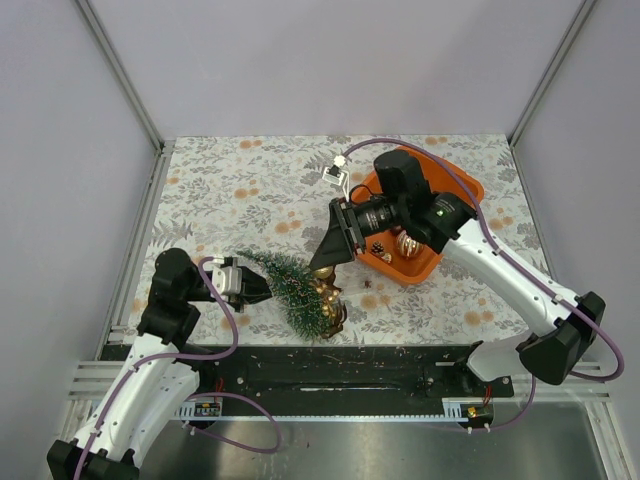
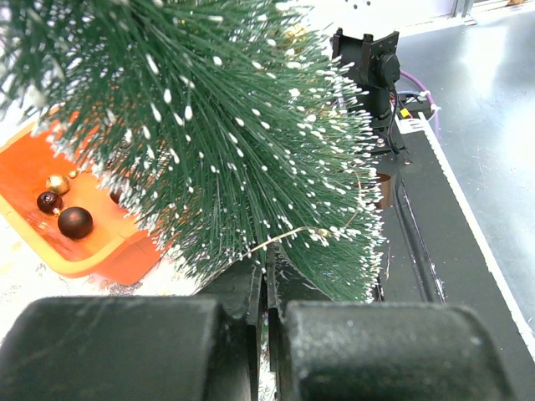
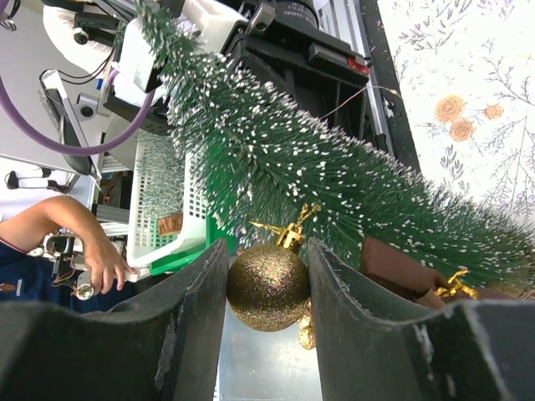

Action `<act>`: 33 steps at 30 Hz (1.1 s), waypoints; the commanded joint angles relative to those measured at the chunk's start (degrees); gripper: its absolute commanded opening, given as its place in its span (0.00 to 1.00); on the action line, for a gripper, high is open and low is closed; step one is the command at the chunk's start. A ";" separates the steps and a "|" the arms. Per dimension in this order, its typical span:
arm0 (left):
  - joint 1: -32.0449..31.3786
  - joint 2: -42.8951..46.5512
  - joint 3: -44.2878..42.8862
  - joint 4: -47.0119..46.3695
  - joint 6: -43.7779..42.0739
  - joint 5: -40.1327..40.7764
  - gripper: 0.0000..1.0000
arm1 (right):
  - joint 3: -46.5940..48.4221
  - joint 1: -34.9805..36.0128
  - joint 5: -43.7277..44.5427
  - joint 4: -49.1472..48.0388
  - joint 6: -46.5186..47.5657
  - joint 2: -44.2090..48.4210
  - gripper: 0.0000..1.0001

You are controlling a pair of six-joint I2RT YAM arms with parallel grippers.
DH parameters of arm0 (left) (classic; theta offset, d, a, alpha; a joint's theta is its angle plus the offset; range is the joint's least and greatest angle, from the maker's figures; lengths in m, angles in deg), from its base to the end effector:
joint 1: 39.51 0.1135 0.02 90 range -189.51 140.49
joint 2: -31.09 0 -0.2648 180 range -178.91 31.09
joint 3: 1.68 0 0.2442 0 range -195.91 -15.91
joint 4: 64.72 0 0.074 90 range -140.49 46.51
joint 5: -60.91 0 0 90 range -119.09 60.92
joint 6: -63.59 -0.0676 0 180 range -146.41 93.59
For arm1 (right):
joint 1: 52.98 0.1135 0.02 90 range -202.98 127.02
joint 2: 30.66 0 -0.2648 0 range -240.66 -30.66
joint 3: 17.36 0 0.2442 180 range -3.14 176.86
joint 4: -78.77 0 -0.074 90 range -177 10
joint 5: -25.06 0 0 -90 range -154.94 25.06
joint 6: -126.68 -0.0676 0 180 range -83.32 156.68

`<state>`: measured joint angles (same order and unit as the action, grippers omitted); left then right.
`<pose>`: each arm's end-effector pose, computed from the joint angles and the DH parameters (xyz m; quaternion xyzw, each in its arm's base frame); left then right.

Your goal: Decorate the small christmas tree

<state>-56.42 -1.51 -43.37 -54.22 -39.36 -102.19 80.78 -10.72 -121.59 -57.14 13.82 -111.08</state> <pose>0.1072 -0.1002 0.2924 0.5500 0.4484 -0.4454 0.5460 0.1901 0.2490 0.3996 -0.3726 0.6952 0.5896 0.1741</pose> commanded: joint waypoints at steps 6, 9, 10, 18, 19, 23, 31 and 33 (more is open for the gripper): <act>0.21 0.78 1.01 -4.62 1.44 -0.73 0.01 | -2.18 -0.42 -1.10 -2.18 1.14 3.78 0.47; 0.30 0.70 0.83 -4.45 1.52 -0.73 0.01 | -1.83 -0.34 -0.75 -2.09 1.32 3.26 0.49; 0.30 0.70 0.57 -4.36 1.52 -0.81 0.01 | -1.83 -0.34 -0.58 -2.18 1.32 3.25 0.50; 0.21 0.61 0.66 -4.36 1.52 -0.90 0.01 | -2.09 -0.34 3.11 2.38 4.57 3.25 0.65; 0.29 0.52 0.66 -4.36 1.52 -0.82 0.01 | -2.18 -0.42 3.38 2.56 4.92 3.34 0.66; 0.12 0.43 0.66 -4.36 1.52 -0.73 0.02 | -2.01 -0.42 4.52 2.91 5.45 4.04 0.66; 0.21 0.61 0.57 -3.83 1.44 -0.81 0.02 | 2.38 -3.58 6.72 8.71 9.22 5.62 0.69; 0.21 0.78 0.66 -3.66 1.35 -0.64 0.02 | 3.62 -4.81 7.24 10.64 10.54 6.50 0.73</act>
<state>-56.42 -1.20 -42.52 -56.19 -37.91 -102.21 79.80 -12.99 -116.21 -50.05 20.62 -108.52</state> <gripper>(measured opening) 0.025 0.698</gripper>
